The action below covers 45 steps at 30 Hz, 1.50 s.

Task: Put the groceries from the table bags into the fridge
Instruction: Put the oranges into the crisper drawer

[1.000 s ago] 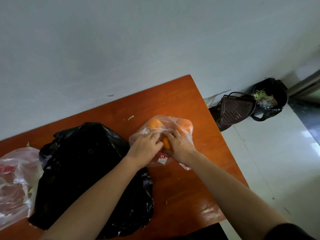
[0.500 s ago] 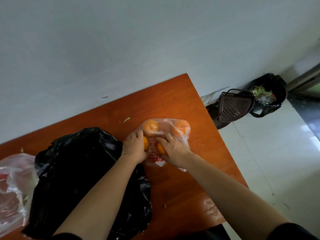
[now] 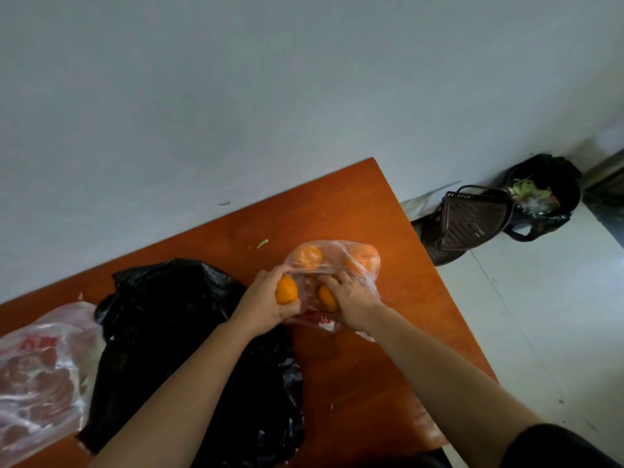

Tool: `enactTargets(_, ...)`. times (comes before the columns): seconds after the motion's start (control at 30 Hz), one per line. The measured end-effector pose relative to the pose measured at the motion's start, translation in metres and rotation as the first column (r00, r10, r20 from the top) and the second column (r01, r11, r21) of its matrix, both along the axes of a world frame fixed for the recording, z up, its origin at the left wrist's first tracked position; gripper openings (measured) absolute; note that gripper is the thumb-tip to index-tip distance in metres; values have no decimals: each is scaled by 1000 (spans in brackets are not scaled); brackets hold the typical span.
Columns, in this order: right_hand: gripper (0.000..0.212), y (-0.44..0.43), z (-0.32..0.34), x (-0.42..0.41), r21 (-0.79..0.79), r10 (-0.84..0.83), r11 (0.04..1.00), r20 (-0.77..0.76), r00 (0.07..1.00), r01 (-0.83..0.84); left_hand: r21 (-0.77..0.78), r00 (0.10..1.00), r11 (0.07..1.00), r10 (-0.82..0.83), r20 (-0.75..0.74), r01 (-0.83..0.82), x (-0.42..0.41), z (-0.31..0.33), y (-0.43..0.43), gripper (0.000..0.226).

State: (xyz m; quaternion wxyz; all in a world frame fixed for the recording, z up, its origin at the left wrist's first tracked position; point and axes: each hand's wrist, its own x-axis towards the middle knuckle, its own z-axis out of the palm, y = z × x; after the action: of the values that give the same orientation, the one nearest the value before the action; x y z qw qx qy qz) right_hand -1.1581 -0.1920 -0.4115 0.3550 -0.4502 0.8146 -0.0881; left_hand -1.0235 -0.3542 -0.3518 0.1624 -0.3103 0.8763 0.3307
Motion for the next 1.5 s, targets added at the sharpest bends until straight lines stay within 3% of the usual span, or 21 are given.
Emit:
enactTargets(0.17, 101, 2, 15, 1, -34, -82, 996, 75, 994, 85, 1, 998, 998, 67, -9, -67, 7, 17, -10, 97)
enactTargets(0.33, 95, 5, 47, 4, -128, -177, 973, 115, 977, 192, -67, 988, 995, 61, -143, -71, 11, 34, -9, 67)
enactTargets(0.47, 92, 4, 85, 16, -244, -330, 905, 116, 937, 349, -74, 961, 994, 58, -269, -81, 15, 61, -13, 75)
enactTargets(0.57, 90, 12, 112, 26, -325, -428, 836, 120, 896, 443, 2, 911, 995, 95, -401, -103, 21, 75, -19, 66)
enactTargets(0.73, 82, 53, 141, 51, -415, -600, 723, 21, 800, 553, -146, 832, 989, -57, -552, -29, 20, 100, -10, 62)
enactTargets(0.9, 81, 128, 164, 82, -463, -780, 565, -31, 625, 683, -94, 774, 986, -167, -611, 138, 2, 127, 46, 65)
enactTargets(1.03, 80, 204, 183, 119, -543, -908, 394, -106, 406, 741, -96, 705, 947, -293, -646, 307, -12, 154, 129, 67)
enactTargets(1.23, 74, 354, 224, 204, -650, -981, 163, -184, 55, 742, -178, 470, 796, -503, -725, 578, -2, 206, 297, 61)
enactTargets(1.4, 70, 489, 248, 311, -723, -967, -40, -144, -208, 689, -233, 245, 648, -559, -792, 726, 61, 237, 451, 62)
enactTargets(1.5, 69, 563, 258, 386, -760, -936, -99, -147, -319, 642, -246, 136, 558, -555, -821, 793, 121, 249, 539, 72)
